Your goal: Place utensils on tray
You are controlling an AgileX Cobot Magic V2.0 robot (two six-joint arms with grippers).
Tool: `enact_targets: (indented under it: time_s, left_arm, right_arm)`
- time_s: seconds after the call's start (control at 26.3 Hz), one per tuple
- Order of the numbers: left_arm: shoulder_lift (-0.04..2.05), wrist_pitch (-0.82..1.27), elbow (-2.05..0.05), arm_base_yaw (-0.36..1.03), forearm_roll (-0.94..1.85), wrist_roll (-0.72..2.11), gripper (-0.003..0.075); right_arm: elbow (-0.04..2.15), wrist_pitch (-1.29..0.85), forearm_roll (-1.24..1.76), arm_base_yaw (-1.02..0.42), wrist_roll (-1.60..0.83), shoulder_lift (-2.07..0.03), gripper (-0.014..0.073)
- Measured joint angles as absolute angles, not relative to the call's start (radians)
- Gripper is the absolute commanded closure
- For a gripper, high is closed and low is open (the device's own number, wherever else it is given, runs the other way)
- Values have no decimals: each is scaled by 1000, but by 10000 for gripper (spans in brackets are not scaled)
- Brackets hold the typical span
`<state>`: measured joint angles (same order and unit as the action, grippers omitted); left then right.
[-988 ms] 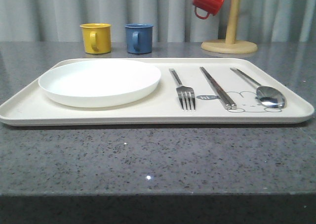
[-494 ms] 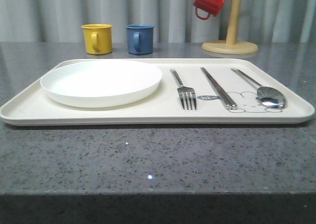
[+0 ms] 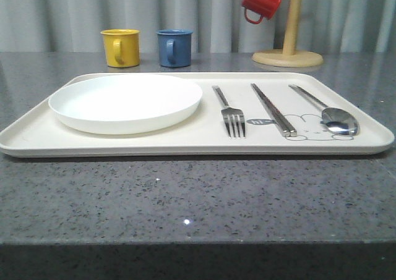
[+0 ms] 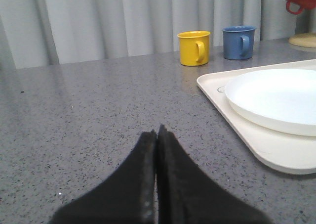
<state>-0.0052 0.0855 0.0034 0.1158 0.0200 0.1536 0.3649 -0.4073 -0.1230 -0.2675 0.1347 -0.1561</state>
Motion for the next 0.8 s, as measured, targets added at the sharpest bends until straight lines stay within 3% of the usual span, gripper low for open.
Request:
enact_targets:
  time_s: [0.8]
  left_arm:
    - [-5, 84, 3, 116, 20, 154, 738]
  right_arm:
    - [336, -390, -123, -268, 135, -156, 667]
